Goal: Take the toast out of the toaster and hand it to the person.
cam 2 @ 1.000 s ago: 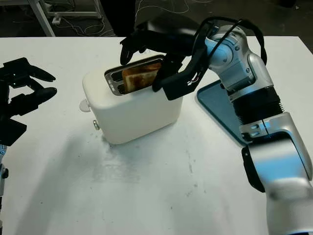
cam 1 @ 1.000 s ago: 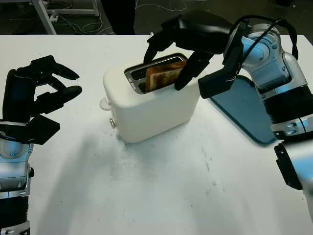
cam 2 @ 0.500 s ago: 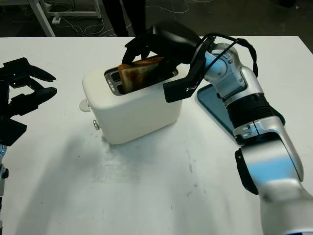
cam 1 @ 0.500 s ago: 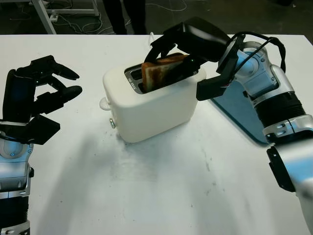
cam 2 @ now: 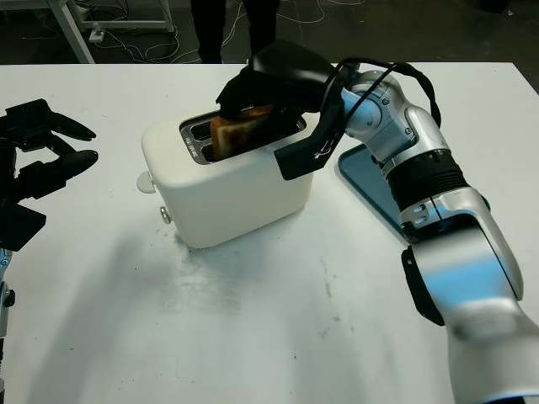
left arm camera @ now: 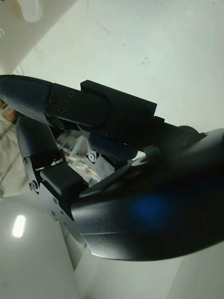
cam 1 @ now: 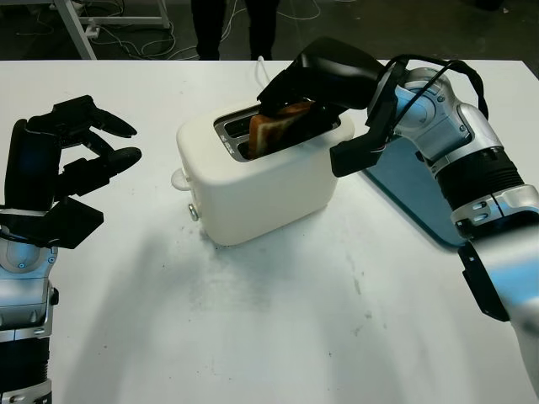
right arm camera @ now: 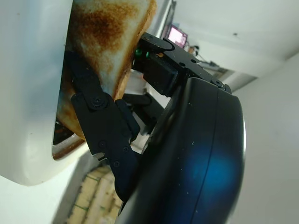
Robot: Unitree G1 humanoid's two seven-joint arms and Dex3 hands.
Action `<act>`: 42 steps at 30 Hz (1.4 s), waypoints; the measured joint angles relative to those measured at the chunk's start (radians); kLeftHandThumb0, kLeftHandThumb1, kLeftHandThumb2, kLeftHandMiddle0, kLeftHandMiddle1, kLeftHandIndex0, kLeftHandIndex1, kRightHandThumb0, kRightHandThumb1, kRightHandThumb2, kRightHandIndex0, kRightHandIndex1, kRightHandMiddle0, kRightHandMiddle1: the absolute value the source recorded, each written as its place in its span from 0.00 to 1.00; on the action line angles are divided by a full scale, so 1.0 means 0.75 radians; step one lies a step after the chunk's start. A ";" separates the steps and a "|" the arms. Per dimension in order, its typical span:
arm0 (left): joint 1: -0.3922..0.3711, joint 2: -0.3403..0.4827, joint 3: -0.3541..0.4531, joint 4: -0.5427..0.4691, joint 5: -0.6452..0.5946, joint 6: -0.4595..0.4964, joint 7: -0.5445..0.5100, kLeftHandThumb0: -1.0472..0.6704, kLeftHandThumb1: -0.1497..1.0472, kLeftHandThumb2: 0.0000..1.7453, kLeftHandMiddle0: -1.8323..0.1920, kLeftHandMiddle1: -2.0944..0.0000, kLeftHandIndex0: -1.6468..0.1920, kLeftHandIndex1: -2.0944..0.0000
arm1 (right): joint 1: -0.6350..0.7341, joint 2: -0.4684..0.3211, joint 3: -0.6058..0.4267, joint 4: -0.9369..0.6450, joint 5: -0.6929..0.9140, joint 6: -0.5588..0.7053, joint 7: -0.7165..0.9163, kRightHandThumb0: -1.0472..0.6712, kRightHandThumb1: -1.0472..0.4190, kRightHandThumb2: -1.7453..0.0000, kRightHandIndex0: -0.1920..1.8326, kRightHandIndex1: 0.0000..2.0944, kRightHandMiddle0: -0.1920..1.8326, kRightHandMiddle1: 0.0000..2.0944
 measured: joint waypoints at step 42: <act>0.001 -0.001 0.000 0.014 0.001 -0.002 0.019 0.12 0.89 0.05 0.41 0.46 0.44 0.55 | -0.213 0.010 -0.612 0.593 0.565 0.403 -0.308 0.37 0.09 0.77 0.62 0.83 0.51 0.83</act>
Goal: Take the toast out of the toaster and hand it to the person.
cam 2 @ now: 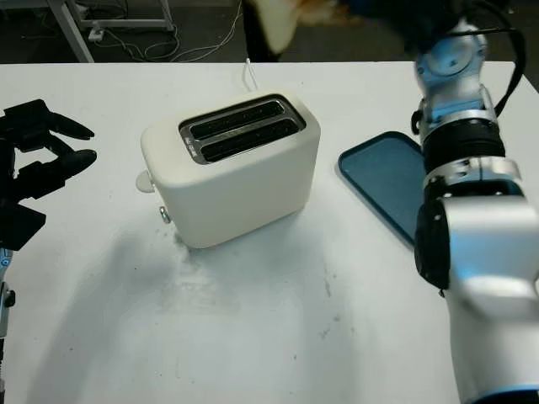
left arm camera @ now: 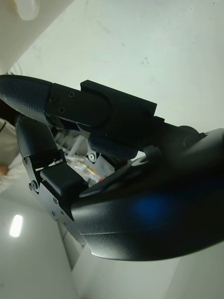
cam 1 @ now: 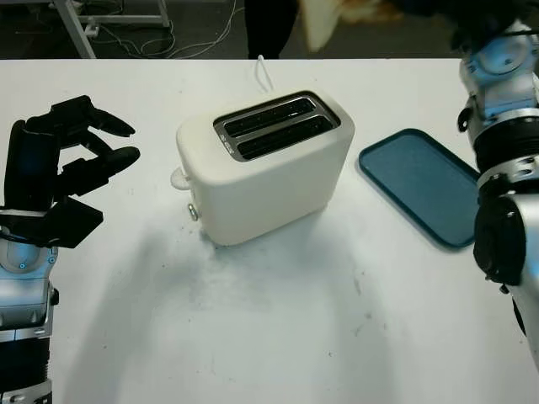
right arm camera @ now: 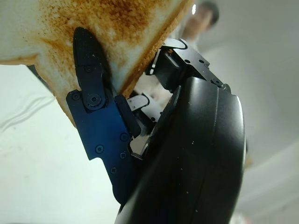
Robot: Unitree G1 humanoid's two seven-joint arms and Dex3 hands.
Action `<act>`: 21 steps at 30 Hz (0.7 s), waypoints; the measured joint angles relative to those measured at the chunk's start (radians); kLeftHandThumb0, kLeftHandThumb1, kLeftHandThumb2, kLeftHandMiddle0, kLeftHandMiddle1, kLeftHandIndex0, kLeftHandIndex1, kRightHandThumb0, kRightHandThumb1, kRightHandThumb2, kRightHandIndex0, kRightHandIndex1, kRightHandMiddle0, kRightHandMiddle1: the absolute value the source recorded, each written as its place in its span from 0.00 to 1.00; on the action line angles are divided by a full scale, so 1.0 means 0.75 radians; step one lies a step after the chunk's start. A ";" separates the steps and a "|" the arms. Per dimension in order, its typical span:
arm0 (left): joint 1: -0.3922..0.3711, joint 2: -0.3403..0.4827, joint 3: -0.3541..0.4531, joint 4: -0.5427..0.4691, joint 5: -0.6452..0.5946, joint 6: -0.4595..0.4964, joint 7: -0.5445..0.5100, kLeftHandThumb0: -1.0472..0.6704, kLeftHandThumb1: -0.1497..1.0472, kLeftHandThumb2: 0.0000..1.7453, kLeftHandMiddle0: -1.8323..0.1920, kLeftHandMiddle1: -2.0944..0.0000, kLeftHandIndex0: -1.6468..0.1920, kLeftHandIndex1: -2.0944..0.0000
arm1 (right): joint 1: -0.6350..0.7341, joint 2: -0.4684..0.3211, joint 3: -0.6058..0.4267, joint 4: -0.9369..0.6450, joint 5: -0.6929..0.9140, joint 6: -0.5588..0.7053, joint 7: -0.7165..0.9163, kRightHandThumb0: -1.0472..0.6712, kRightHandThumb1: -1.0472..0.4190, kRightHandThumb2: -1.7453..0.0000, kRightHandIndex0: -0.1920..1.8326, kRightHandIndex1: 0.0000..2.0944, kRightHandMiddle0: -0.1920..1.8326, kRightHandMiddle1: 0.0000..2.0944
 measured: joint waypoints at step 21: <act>0.000 0.000 -0.001 0.012 0.000 -0.007 0.000 0.12 0.89 0.04 0.41 0.45 0.44 0.54 | 0.154 0.206 -0.038 0.245 -0.032 0.365 -0.472 0.53 0.09 0.79 0.40 0.83 0.27 0.83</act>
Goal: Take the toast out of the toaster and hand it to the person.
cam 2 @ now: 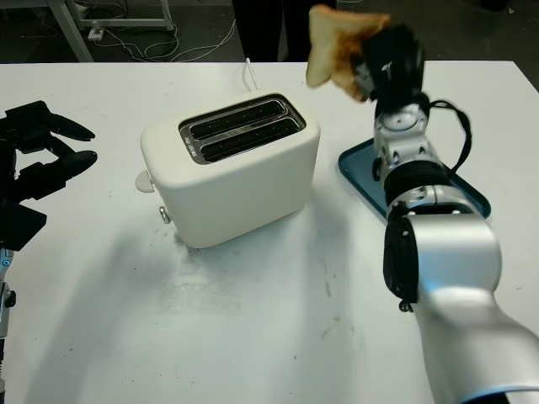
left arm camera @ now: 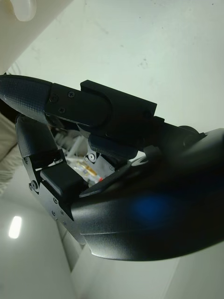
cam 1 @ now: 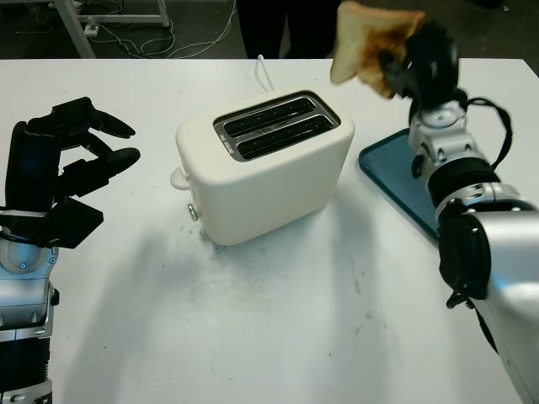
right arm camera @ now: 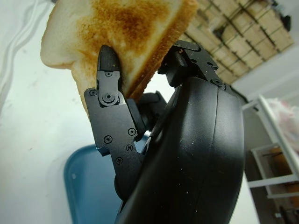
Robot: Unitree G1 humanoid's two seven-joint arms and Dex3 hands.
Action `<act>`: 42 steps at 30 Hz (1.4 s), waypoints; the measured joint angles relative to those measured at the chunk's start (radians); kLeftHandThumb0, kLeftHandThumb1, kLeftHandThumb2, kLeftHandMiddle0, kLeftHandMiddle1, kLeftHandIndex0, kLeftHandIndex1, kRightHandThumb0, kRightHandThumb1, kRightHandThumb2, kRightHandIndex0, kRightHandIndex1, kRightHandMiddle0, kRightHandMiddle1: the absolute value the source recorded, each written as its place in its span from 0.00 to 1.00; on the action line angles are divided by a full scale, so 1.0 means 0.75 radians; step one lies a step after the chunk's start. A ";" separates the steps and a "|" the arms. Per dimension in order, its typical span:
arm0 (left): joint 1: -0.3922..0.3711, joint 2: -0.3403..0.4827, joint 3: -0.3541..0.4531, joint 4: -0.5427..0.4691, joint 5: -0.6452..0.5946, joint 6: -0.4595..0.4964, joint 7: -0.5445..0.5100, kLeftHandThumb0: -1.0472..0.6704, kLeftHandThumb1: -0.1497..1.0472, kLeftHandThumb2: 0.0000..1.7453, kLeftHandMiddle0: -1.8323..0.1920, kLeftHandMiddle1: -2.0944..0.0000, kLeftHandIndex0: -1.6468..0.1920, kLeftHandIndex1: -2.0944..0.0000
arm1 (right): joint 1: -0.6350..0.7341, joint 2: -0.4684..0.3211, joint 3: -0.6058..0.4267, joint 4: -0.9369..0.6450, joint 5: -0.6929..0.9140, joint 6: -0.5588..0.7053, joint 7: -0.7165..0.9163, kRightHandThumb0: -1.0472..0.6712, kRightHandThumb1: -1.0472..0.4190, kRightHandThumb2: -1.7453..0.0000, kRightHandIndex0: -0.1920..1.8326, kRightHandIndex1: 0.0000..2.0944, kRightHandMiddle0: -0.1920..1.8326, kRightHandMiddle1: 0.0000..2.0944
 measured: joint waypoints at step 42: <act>0.000 -0.008 -0.008 0.028 -0.010 -0.014 0.000 0.12 0.89 0.04 0.41 0.46 0.44 0.54 | 0.044 0.055 -0.108 0.009 0.057 0.101 0.035 0.51 0.09 0.76 0.37 0.83 0.20 0.83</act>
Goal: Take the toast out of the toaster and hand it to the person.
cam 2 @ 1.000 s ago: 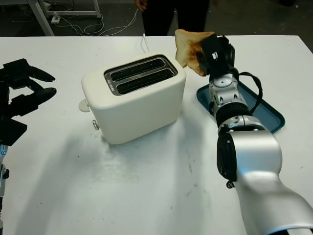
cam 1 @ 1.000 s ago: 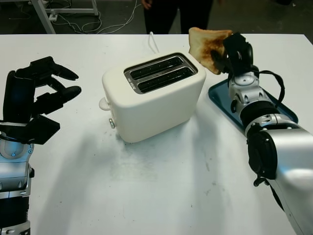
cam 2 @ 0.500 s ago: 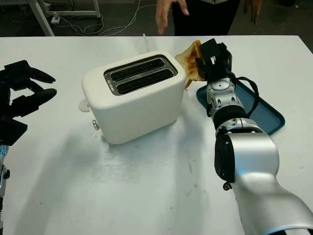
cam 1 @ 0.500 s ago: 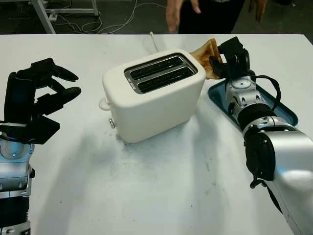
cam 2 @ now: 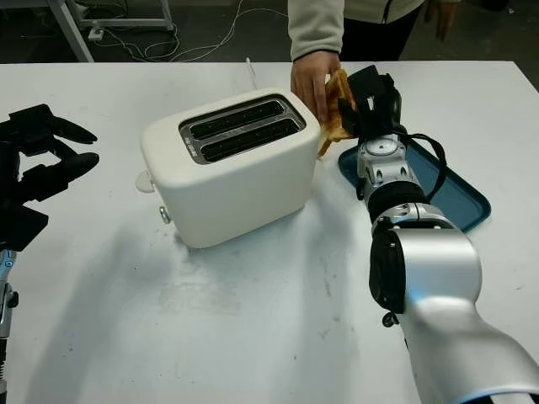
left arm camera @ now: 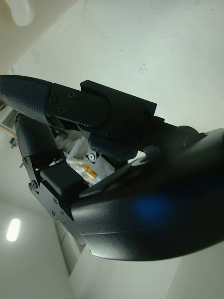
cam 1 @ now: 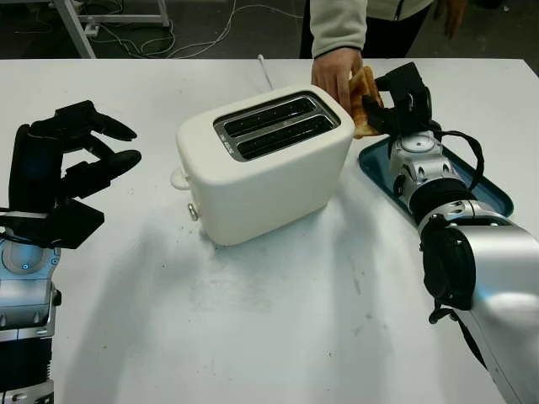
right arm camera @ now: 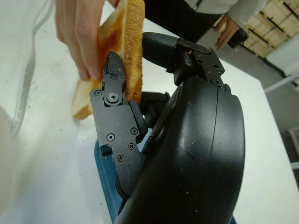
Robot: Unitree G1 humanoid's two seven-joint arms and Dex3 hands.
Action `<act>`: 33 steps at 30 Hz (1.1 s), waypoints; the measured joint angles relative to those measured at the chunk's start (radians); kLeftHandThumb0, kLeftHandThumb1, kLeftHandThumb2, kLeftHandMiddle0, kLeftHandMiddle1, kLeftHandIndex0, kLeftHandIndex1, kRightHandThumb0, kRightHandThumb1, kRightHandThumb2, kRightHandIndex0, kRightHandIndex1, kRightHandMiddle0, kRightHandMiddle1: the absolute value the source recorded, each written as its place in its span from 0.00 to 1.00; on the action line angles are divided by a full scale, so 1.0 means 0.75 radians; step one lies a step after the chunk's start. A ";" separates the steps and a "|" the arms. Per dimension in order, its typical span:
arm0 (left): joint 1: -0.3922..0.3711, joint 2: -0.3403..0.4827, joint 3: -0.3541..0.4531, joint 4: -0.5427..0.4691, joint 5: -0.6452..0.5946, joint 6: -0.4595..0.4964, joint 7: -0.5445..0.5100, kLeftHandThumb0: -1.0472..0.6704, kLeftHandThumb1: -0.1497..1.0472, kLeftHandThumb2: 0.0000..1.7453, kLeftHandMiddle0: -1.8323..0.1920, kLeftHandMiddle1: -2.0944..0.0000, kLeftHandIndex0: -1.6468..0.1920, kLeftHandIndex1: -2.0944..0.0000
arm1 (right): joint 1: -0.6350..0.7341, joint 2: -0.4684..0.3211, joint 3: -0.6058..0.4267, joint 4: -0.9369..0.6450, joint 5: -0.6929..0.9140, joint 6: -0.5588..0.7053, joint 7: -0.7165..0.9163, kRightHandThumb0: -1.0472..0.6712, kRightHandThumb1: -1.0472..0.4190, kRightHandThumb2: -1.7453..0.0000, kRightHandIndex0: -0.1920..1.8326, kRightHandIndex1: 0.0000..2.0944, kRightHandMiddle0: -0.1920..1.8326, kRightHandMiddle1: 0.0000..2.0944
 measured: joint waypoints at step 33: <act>0.001 -0.001 0.002 -0.005 0.003 0.000 0.004 0.11 0.89 0.05 0.41 0.45 0.44 0.53 | 0.133 -0.120 0.105 -0.204 -0.023 -0.255 0.279 0.21 0.09 0.87 0.22 0.03 0.24 0.00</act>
